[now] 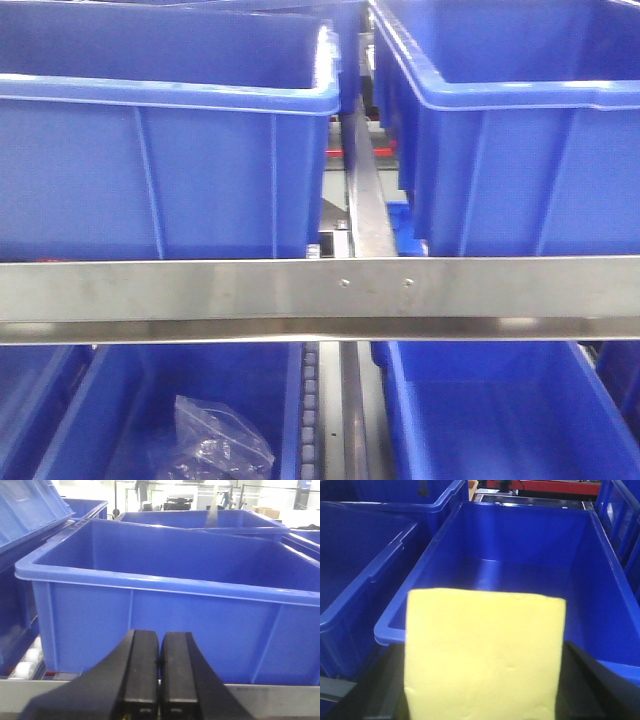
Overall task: Place yellow foam block on left shelf second layer
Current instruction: 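Turn the base to face the shelf of blue bins, then lower the held cube into a blue bin with the right gripper, then open the right gripper to release the cube in the bin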
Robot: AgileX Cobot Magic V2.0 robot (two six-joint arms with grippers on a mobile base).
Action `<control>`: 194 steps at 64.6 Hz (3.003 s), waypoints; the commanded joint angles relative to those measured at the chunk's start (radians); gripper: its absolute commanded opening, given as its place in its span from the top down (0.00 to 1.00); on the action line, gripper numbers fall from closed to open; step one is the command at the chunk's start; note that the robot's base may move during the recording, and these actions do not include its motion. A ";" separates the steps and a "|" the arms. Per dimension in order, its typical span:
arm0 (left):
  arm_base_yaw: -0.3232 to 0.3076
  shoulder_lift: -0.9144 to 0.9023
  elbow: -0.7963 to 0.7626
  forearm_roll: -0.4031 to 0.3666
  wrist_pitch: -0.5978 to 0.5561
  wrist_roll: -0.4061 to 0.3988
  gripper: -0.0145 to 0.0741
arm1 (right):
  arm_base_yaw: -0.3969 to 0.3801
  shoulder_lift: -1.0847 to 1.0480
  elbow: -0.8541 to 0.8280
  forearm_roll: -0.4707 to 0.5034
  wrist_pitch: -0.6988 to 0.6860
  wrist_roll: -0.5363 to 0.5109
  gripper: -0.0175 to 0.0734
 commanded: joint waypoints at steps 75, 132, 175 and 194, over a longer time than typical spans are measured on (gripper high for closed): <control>-0.006 -0.016 0.026 -0.004 -0.090 -0.005 0.68 | -0.134 0.889 -0.349 0.172 -0.537 -0.007 0.37; -0.006 -0.016 0.026 -0.004 -0.090 -0.005 0.68 | -0.134 0.806 -0.366 0.114 -0.386 -0.008 0.61; -0.006 -0.016 0.026 -0.004 -0.090 -0.005 0.68 | -0.134 0.170 -0.020 -0.045 -0.383 -0.008 0.75; -0.006 -0.016 0.026 -0.004 -0.090 -0.005 0.68 | -0.134 -0.167 0.102 -0.044 -0.365 -0.008 0.75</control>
